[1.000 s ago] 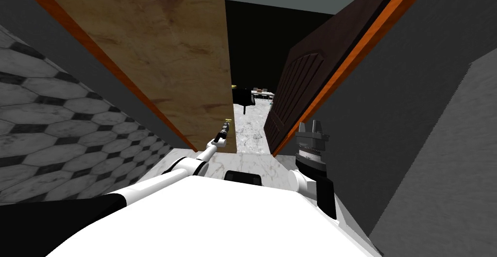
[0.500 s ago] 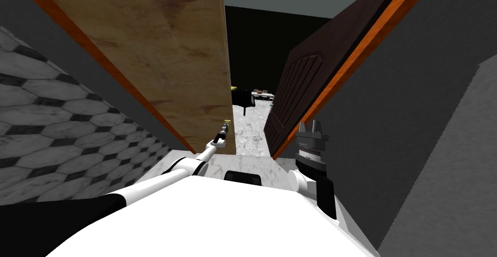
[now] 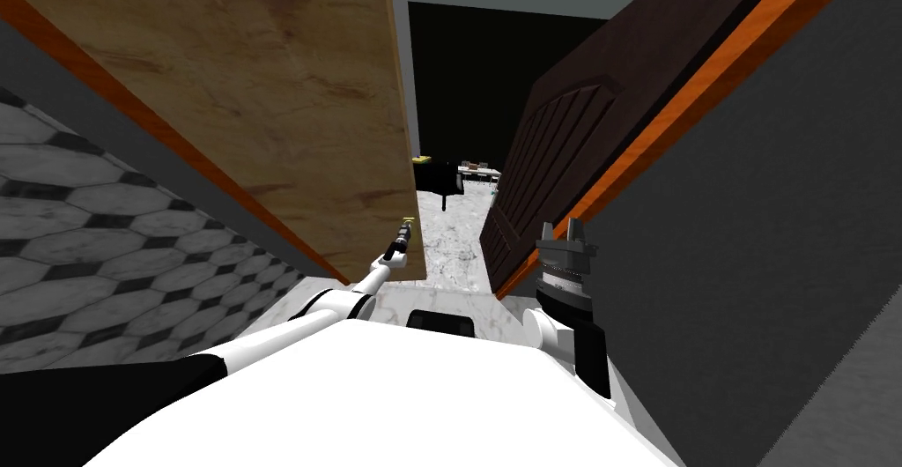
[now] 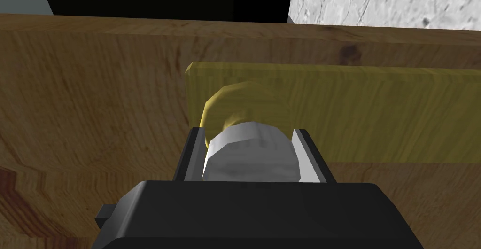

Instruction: Push the door open

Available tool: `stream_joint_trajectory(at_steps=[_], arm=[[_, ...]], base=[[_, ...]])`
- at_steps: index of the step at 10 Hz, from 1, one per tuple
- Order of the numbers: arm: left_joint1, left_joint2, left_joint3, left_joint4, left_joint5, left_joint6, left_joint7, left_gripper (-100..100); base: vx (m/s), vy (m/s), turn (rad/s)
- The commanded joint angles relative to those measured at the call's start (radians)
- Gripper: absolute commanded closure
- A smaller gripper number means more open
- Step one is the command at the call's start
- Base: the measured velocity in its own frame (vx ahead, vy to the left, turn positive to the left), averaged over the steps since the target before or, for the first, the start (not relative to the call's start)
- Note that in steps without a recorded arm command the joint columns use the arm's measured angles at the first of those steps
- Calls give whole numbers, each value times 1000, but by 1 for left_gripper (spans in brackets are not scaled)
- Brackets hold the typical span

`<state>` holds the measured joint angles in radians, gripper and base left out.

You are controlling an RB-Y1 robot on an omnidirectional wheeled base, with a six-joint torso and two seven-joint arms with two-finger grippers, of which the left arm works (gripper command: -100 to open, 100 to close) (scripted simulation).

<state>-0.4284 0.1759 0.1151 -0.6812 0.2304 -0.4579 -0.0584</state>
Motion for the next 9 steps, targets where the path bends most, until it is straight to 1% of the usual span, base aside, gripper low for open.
stream_joint_trajectory(at_steps=[1,2,3,4,6,8,9], arm=[[-19,15,8,30,3,-15,2,100],[-19,15,8,30,3,-15,2,100],[-16,22,27,34,8,-17,-3,100],[-16,24,32,36,10,-17,-5,100],[-13,33,52,41,15,-19,-11,100],[-12,35,57,42,17,-20,-13,100],[-10,41,73,46,22,-21,-17,100]], base=[[120,-18,17],[35,12,-12],[119,-46,47],[164,-81,75],[169,-64,39],[148,-47,46],[145,-62,24]])
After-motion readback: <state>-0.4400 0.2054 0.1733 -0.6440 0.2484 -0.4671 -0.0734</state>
